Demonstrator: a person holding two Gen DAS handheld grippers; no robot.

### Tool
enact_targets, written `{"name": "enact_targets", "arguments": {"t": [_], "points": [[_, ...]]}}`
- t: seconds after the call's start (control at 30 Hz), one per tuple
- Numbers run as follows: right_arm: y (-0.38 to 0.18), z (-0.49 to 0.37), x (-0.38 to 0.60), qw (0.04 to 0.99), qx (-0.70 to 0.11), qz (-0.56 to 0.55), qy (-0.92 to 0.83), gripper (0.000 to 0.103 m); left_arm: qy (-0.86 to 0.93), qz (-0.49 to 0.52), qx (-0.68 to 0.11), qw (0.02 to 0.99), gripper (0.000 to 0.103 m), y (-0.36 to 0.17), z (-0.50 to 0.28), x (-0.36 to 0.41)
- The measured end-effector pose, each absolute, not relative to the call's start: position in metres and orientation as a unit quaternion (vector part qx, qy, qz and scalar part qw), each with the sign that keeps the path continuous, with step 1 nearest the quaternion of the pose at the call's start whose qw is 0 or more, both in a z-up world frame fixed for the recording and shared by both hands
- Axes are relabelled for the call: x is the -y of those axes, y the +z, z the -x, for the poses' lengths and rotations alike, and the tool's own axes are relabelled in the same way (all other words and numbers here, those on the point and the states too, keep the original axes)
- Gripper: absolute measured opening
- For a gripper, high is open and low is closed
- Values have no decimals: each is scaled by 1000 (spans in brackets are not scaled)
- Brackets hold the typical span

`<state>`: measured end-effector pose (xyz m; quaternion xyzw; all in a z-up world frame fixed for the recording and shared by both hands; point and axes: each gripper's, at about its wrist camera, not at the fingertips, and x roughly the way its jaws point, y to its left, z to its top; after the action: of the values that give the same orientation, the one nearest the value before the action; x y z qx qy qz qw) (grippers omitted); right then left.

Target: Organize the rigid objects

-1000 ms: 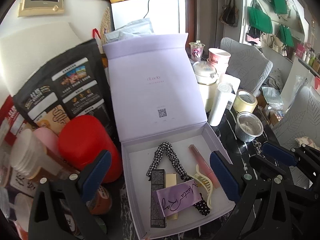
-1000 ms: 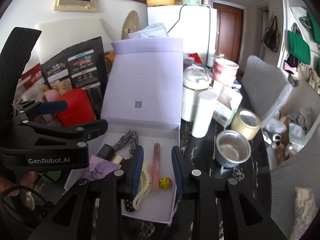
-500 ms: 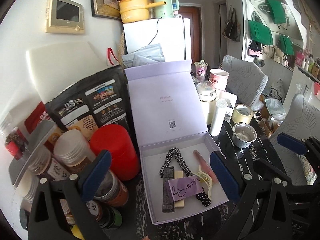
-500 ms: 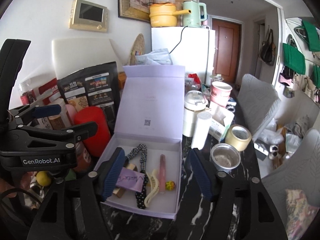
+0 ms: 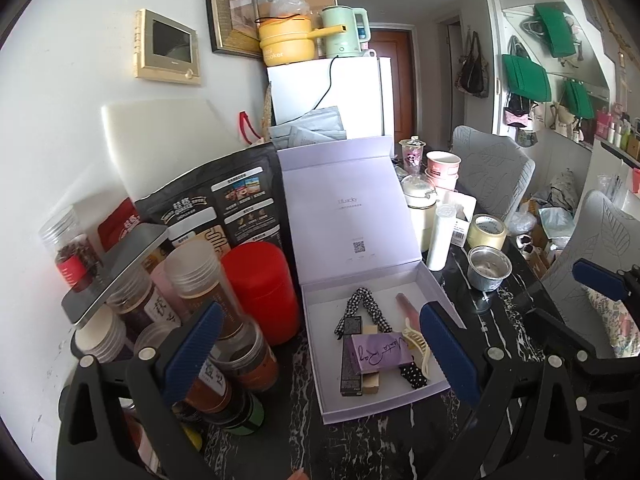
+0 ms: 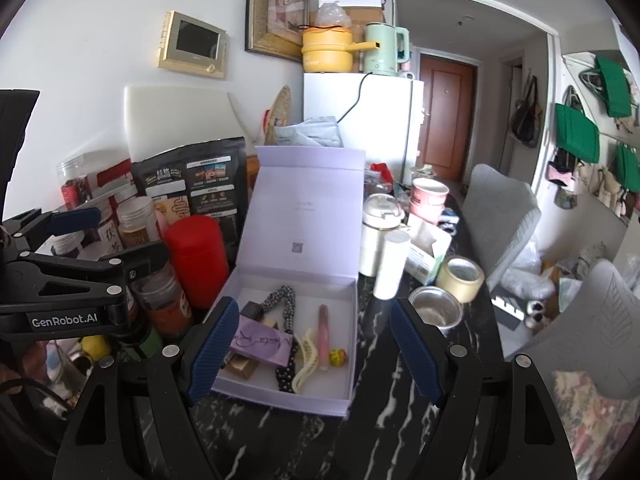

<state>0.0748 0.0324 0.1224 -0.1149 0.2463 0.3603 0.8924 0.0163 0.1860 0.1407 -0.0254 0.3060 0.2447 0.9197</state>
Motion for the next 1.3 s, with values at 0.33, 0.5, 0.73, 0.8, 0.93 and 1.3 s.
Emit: {"name": "enact_targets", "arguments": {"t": [0.33, 0.5, 0.73, 0.8, 0.93, 1.3], "points": [[112, -53, -22, 896, -256, 120, 342, 79, 237, 36, -317, 918, 101, 126, 6, -180], [104, -48, -17, 895, -270, 114, 337, 79, 232, 40, -324, 916, 101, 118, 11, -176], [93, -44, -14, 894, -289, 113, 323, 79, 229, 50, -337, 912, 101, 105, 16, -172], [91, -43, -14, 893, -292, 114, 322, 79, 230, 54, -341, 910, 101, 101, 17, -172], [87, -41, -15, 894, -292, 120, 318, 79, 223, 60, -348, 909, 101, 96, 16, -173], [84, -41, -16, 892, -297, 123, 318, 79, 226, 64, -355, 905, 101, 92, 15, -176]]}}
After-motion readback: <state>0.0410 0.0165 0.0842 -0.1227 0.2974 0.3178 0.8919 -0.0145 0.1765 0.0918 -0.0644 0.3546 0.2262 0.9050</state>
